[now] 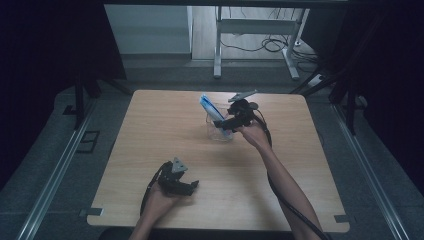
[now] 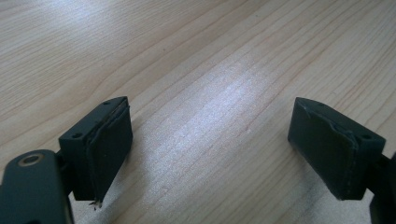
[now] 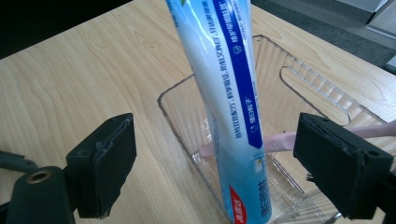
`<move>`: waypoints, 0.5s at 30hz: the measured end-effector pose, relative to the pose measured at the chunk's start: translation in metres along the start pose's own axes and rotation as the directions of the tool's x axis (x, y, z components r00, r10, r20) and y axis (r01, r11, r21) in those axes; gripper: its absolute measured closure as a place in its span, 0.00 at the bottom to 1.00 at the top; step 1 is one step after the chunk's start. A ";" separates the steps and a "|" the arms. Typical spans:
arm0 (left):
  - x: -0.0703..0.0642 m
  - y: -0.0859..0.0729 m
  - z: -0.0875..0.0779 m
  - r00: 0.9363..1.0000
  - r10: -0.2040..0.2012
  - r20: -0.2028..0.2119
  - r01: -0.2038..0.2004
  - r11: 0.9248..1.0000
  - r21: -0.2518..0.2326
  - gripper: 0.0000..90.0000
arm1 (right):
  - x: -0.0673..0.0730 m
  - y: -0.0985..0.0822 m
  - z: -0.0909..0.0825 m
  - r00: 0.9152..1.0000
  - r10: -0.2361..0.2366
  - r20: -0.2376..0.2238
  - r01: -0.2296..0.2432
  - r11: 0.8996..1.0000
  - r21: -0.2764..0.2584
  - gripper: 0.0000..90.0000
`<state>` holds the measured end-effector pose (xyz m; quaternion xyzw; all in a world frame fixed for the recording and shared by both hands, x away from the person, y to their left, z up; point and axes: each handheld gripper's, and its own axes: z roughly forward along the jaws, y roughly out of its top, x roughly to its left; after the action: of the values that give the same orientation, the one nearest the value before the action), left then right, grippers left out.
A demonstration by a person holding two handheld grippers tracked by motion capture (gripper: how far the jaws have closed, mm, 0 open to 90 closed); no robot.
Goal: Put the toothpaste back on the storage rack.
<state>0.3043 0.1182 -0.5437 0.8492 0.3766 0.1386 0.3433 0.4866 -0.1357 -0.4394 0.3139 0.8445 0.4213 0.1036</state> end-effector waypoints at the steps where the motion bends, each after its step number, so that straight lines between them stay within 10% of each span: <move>1: 0.000 0.000 0.000 1.000 0.000 0.000 0.000 1.000 0.000 0.15 | 0.001 0.000 -0.001 1.000 -0.005 0.000 0.005 1.000 0.000 0.14; 15: 0.000 0.000 0.000 1.000 -0.001 -0.001 0.001 1.000 -0.001 0.15 | 0.007 -0.012 -0.014 1.000 0.002 -0.022 -0.003 1.000 -0.006 0.14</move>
<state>0.3043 0.1182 -0.5437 0.8489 0.3770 0.1388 0.3435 0.4699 -0.1461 -0.4400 0.3099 0.8439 0.4276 0.0946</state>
